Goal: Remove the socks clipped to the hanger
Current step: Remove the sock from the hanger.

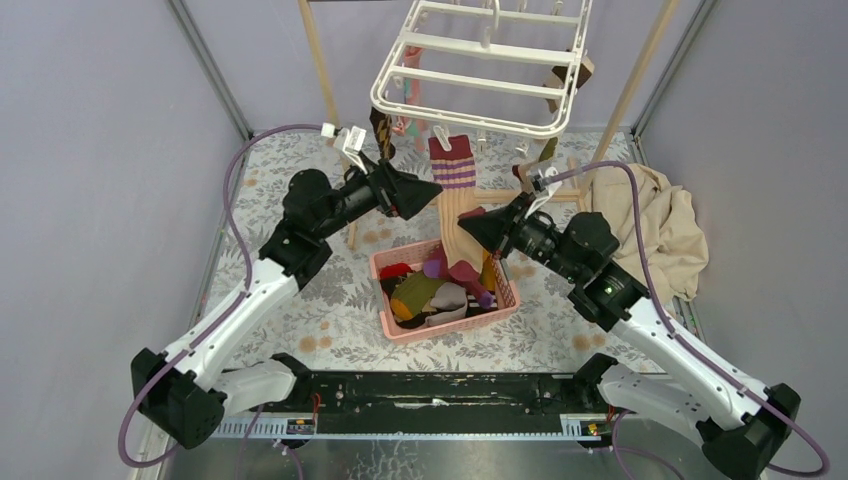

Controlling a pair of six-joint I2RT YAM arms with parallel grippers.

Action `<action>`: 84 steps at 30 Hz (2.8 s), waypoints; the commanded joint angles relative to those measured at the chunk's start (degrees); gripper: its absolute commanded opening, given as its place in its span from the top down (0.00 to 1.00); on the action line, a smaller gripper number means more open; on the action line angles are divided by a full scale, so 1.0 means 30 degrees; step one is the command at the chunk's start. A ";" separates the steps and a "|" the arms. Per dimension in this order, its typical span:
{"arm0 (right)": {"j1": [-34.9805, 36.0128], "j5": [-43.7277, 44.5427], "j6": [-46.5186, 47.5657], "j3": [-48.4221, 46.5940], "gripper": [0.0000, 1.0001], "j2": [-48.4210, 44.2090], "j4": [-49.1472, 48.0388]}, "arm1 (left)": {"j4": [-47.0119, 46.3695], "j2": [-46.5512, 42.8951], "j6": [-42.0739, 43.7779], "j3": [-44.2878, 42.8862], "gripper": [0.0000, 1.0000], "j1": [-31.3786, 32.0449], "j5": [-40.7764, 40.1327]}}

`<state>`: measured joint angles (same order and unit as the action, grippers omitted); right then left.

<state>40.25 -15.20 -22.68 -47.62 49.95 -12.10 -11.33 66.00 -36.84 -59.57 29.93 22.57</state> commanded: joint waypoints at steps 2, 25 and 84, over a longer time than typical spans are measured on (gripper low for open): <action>0.0090 0.1446 -0.0925 -0.0762 1.00 0.0793 -0.1970 | -0.0952 -0.2033 -0.0622 0.2457 0.01 -0.0006 -0.0049; 0.0090 0.2113 -0.4318 0.0035 1.00 0.1370 -0.4751 | -0.6232 -0.0529 -0.0955 0.4964 0.36 0.3630 -0.0456; 0.0553 0.4391 0.1986 -1.9373 0.63 1.1074 1.0985 | 1.3114 -0.2996 0.3264 -0.4379 0.96 0.0716 -0.3243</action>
<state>41.39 -6.81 -20.10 -100.68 83.40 18.31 28.47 56.73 -28.32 -70.65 32.45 10.50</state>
